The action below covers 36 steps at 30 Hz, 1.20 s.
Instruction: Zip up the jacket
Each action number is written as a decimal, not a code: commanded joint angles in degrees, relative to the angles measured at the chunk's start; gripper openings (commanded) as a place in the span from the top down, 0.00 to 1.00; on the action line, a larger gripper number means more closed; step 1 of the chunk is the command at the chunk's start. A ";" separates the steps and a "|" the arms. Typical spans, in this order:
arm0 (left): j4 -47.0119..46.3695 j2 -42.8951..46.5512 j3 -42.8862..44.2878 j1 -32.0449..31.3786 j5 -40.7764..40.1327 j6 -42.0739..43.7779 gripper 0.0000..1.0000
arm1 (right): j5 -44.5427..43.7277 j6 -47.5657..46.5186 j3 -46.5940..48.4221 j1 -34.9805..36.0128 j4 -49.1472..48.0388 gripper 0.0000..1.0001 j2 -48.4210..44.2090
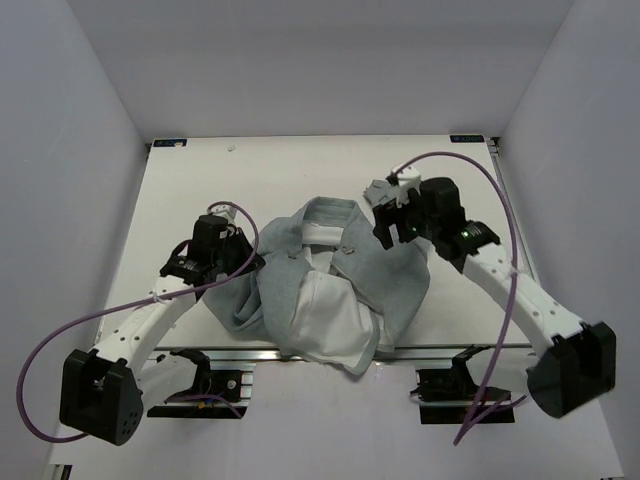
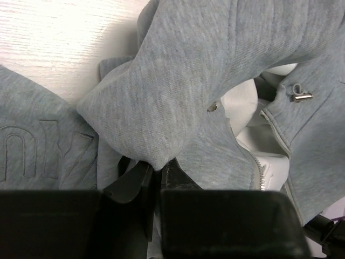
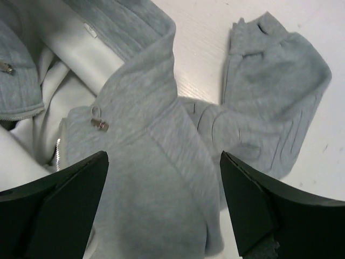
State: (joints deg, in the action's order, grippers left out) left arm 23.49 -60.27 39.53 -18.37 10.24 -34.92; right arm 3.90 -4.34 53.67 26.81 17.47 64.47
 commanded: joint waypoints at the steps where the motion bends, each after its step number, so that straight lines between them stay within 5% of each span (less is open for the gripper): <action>1: -0.11 -0.11 2.22 0.00 -1.36 0.99 0.94 | 3.31 -7.17 7.04 0.17 2.56 0.11 8.88; 11: -1.77 -3.01 3.01 0.00 -3.21 0.90 0.97 | 7.44 -7.62 9.27 0.17 2.84 0.12 26.92; 13: -2.21 -3.71 3.62 0.00 -3.12 0.90 0.99 | 6.30 -7.09 8.82 0.17 2.39 0.27 28.25; 14: -2.82 -4.15 4.06 0.00 -2.86 0.90 1.00 | 4.12 -5.78 9.86 0.17 2.74 0.42 28.87; 15: -3.27 -4.68 5.20 0.00 -2.86 0.99 1.00 | 2.88 -4.72 10.40 0.17 2.31 0.82 28.70; 16: -3.79 -4.94 5.99 0.00 -2.86 0.99 1.00 | 1.39 -3.41 10.58 0.17 1.17 1.00 27.65; 21: -2.48 -4.60 15.37 0.00 -6.46 1.52 1.00 | -6.44 -0.41 7.15 1.40 -11.74 1.00 7.81; 25: -6.86 4.25 21.19 -0.09 -6.90 3.80 1.00 | -9.96 -0.06 8.73 1.58 -15.36 1.00 -5.47; 29: -11.78 12.53 26.56 -0.17 -4.27 5.29 1.00 | -1.92 -0.06 12.24 1.76 -16.86 1.00 -17.42; 36: -20.85 23.35 33.50 -0.09 3.37 1.26 1.00 | 7.16 -1.64 27.08 1.76 -12.73 1.00 -23.59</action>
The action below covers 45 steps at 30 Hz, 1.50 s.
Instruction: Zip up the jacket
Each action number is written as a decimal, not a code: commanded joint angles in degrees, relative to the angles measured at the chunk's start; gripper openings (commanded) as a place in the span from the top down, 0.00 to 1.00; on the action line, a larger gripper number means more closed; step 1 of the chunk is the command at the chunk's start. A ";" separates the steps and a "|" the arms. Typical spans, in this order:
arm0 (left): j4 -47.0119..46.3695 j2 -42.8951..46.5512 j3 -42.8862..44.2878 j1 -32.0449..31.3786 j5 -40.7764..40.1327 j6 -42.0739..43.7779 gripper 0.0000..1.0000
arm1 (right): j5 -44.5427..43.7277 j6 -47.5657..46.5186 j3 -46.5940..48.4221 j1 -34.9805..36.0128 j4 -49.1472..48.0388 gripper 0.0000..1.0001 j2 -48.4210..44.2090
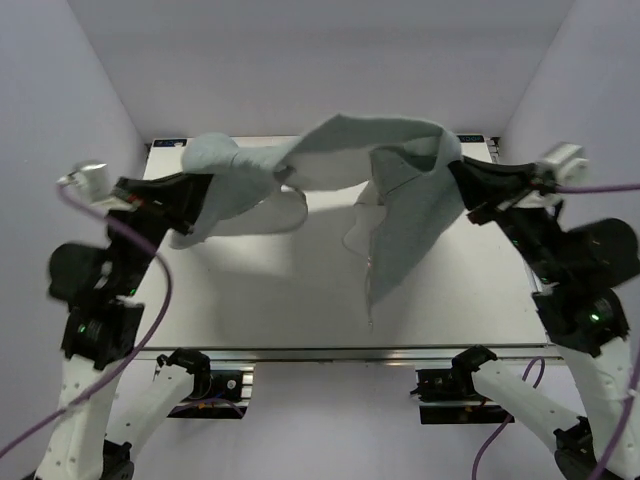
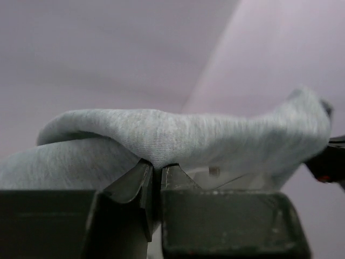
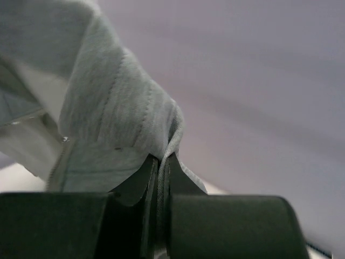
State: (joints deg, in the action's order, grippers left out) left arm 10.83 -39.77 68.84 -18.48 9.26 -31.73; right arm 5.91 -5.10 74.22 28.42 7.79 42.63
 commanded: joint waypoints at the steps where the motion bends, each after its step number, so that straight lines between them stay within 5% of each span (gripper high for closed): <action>1: -8.19 3.29 5.33 0.02 6.02 -2.89 1.00 | 6.29 -0.79 9.17 0.14 -2.87 1.00 -2.11; 5: -9.07 4.17 9.90 1.07 9.63 -5.27 1.00 | 5.36 0.61 13.40 0.05 -3.04 1.00 -2.64; 12: -6.27 3.30 11.32 14.16 11.58 -12.91 1.00 | -0.10 5.10 11.76 -0.04 -4.97 1.00 2.01; 16: -2.93 2.60 0.90 15.76 2.80 -19.33 1.00 | -12.04 7.91 5.78 0.05 -7.09 1.00 7.98; 21: -7.19 -10.74 -9.41 15.67 1.02 -20.39 1.00 | -21.83 9.84 -0.21 -1.87 -10.25 1.00 24.13; 22: -8.79 -13.81 -12.12 15.58 1.55 -20.48 0.95 | -17.82 12.20 -0.47 -3.01 -10.60 1.00 30.52; 25: -13.11 -29.01 -12.24 15.40 1.03 -17.69 0.46 | -8.86 16.78 3.80 -8.11 -10.78 1.00 45.27; 27: -9.11 -41.19 -5.68 15.14 2.16 -15.31 0.02 | -6.45 18.72 9.25 -10.22 -8.16 0.81 52.87; 28: -7.25 -44.92 -2.25 15.14 4.87 -11.12 0.02 | -2.00 18.29 12.67 -10.58 -5.88 0.63 59.26; 29: -4.53 -48.44 5.09 14.53 5.15 -9.95 0.02 | -1.78 18.72 19.67 -10.58 -1.25 0.11 61.58; 31: 2.14 -54.61 10.76 14.18 5.16 -6.62 0.02 | -1.09 18.90 23.77 -10.41 0.90 0.11 64.93; 34: 2.10 -52.63 11.50 12.86 3.49 -4.50 0.02 | -0.12 18.99 21.43 -9.97 -0.40 0.11 62.59; 39: 3.49 -42.69 3.16 11.45 2.35 -3.78 0.02 | 0.50 20.30 1.96 -9.09 -1.73 0.11 47.04; 45: 12.03 -26.26 -15.28 4.87 0.59 -7.82 0.02 | 0.51 28.11 -19.96 -8.83 2.75 0.11 26.30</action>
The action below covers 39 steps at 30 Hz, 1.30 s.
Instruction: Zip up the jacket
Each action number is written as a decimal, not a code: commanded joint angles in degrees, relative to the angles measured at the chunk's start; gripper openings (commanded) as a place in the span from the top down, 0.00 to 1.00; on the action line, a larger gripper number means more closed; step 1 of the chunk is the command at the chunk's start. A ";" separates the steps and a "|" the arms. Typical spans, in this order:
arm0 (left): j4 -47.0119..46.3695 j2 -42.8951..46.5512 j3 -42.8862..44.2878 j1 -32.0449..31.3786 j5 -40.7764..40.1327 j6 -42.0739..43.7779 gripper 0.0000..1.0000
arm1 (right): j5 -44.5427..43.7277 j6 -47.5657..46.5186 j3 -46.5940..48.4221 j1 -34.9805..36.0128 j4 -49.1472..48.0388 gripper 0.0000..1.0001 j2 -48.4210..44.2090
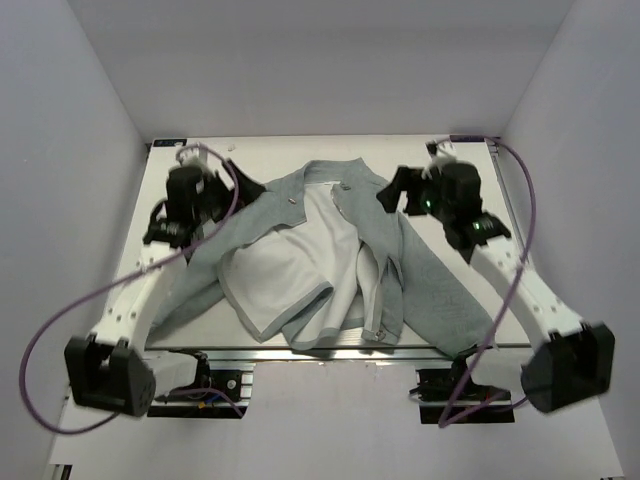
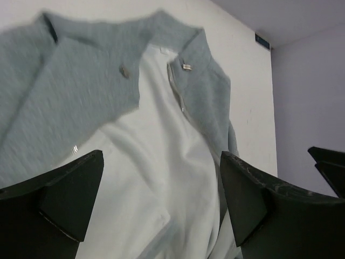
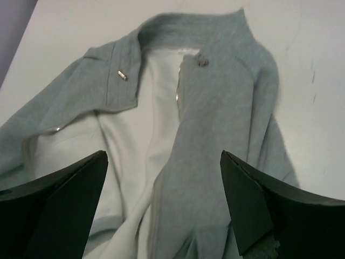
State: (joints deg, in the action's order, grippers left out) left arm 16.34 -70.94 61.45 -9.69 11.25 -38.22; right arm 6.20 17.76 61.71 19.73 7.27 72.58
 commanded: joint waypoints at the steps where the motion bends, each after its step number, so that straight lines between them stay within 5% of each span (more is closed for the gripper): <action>1: 6.17 6.93 -13.58 -5.41 -1.66 -2.99 0.02 | -1.96 9.79 -13.31 -0.13 4.24 0.11 -8.11; 8: 3.09 7.05 -24.62 -13.94 1.59 -5.47 0.02 | -11.20 16.86 -24.87 -0.13 17.86 0.11 -14.48; 14: -4.20 -2.00 -25.16 -13.95 1.94 -1.69 0.02 | -12.17 18.71 -27.97 -1.09 12.34 0.11 -4.30; 25: -4.48 -27.31 -4.78 -10.62 -7.02 6.04 0.02 | -19.20 16.96 -8.12 -9.26 11.80 0.11 24.09; 30: -0.79 -39.18 9.19 -7.36 -4.31 10.17 0.02 | -22.02 14.59 2.59 -12.25 10.39 0.11 31.47; 34: 4.39 -37.81 16.15 -7.18 -5.88 12.55 0.02 | -21.41 10.55 8.76 -12.34 15.84 0.11 30.28; 39: 4.84 -24.65 8.97 -7.27 -5.36 11.59 0.02 | -17.01 9.75 3.87 -12.34 14.71 0.11 18.50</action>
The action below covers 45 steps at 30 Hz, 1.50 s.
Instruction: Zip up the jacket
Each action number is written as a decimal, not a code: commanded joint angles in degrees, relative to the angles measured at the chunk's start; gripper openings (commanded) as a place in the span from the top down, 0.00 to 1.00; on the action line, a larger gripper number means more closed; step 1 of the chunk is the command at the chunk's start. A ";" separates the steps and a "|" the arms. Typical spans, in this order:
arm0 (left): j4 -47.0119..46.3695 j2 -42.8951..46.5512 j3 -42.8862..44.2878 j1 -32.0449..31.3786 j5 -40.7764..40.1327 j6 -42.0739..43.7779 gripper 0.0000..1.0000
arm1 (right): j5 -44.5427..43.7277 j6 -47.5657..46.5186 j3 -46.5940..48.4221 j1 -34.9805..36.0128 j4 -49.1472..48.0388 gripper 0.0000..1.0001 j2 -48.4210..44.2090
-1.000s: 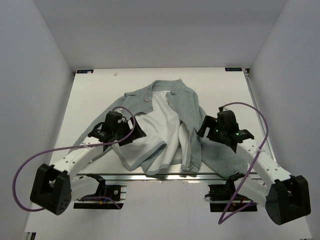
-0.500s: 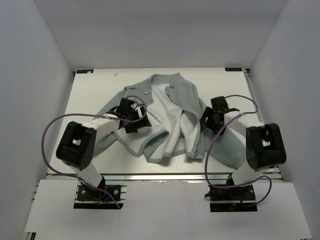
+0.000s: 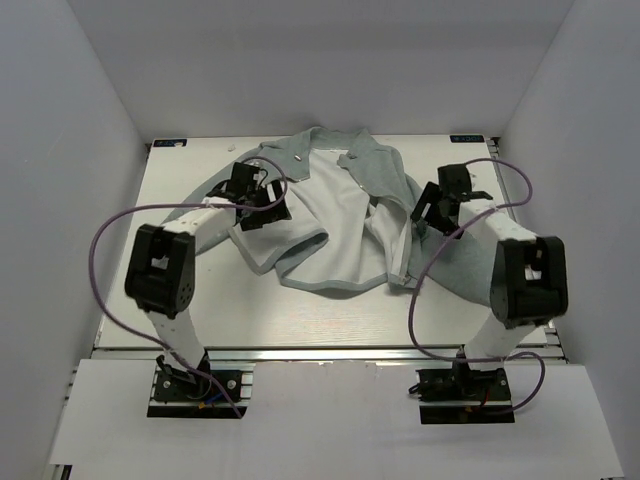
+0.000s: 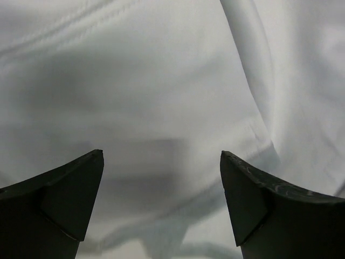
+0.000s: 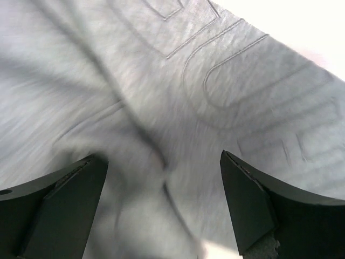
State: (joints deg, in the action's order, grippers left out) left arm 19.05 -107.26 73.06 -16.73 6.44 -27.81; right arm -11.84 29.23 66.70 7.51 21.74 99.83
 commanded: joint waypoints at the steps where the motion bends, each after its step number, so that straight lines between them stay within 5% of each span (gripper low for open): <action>1: 2.83 14.16 -4.05 -0.23 -1.33 0.57 0.02 | 1.37 -1.72 -3.65 -0.13 0.15 0.11 -11.04; 10: 17.68 31.57 -17.67 0.03 -13.99 -12.08 0.02 | 15.87 -10.33 -15.09 2.50 -1.07 0.12 -25.99; 17: 13.30 30.64 -24.45 1.53 -13.04 -12.88 0.02 | 17.82 -12.54 -16.77 10.41 -4.68 0.14 -24.78; 20: 9.00 27.03 -25.42 1.53 -8.73 -12.35 0.02 | 17.37 -11.57 -16.16 11.65 -5.83 0.23 -23.11; 22: 7.77 24.92 -25.07 1.53 -7.67 -12.44 0.02 | 17.37 -11.22 -14.76 11.65 -5.04 0.34 -21.88; 26: 5.13 21.22 -24.46 1.53 -7.23 -12.53 0.04 | 14.92 -10.60 -14.58 11.74 -3.64 0.86 -22.31; 28: 4.24 19.47 -24.02 1.53 -7.49 -12.62 0.10 | 14.12 -10.51 -15.45 11.74 -3.46 0.86 -23.18; 30: 3.98 18.06 -23.75 1.53 -7.84 -12.79 0.18 | 14.73 -11.13 -16.07 11.74 -4.24 0.73 -23.80; 36: 2.40 15.77 -24.01 1.53 -8.19 -12.88 0.35 | 14.56 -11.13 -16.25 11.74 -4.78 0.60 -21.88; 39: 2.22 14.81 -22.97 1.53 -7.84 -12.79 0.65 | 13.25 -11.22 -15.54 11.74 -5.21 0.58 -20.03; 40: 2.57 14.63 -22.70 1.53 -7.76 -12.79 0.92 | 13.07 -11.22 -15.54 11.74 -5.30 0.58 -19.77; 41: 3.09 14.80 -22.26 1.53 -8.36 -12.79 1.00 | 13.07 -11.22 -15.11 11.65 -5.13 0.67 -19.42; 44: 6.95 17.86 -20.59 1.53 -11.60 -12.79 1.00 | 12.89 -10.95 -13.88 11.74 -3.46 1.00 -20.20; 45: 9.75 19.18 -19.80 1.53 -12.84 -12.88 1.00 | 12.28 -10.95 -13.27 11.74 -2.24 1.00 -21.42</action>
State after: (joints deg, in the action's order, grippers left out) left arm 23.92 -92.23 50.54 -15.31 -2.66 -40.77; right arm 1.89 18.33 49.91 19.25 18.37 80.55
